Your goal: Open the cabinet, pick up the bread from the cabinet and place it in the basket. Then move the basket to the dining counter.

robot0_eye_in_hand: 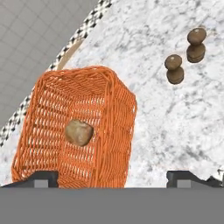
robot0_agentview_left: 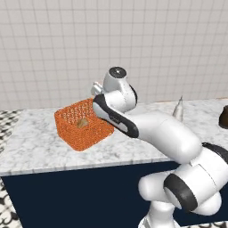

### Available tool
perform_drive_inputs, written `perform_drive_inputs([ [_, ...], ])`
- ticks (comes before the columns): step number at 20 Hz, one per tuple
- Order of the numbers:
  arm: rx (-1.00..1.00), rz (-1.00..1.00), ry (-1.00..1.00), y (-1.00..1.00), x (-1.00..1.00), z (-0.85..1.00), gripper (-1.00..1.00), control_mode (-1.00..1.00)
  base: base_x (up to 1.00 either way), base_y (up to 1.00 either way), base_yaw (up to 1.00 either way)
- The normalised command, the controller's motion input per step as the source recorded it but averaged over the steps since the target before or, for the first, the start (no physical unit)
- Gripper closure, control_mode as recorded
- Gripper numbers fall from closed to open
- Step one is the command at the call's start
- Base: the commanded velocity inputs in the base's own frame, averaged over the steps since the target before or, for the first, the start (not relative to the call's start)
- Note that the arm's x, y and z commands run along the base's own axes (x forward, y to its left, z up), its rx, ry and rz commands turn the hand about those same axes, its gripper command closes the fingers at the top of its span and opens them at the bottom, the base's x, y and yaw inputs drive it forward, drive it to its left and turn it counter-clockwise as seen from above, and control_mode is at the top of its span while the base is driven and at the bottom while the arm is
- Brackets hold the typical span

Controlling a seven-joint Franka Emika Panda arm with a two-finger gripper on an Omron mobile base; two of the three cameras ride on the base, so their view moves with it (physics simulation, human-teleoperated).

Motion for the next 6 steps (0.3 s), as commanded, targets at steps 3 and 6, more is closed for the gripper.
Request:
perform_drive_inputs([
  [3,-0.12,0.08,0.00,-0.87,-0.91,0.30,-1.00,-1.00,0.00,0.00,0.00],
  [6,-0.12,0.10,0.00,-0.98,-1.00,0.17,-1.00,-1.00,0.00,0.00,0.00],
])
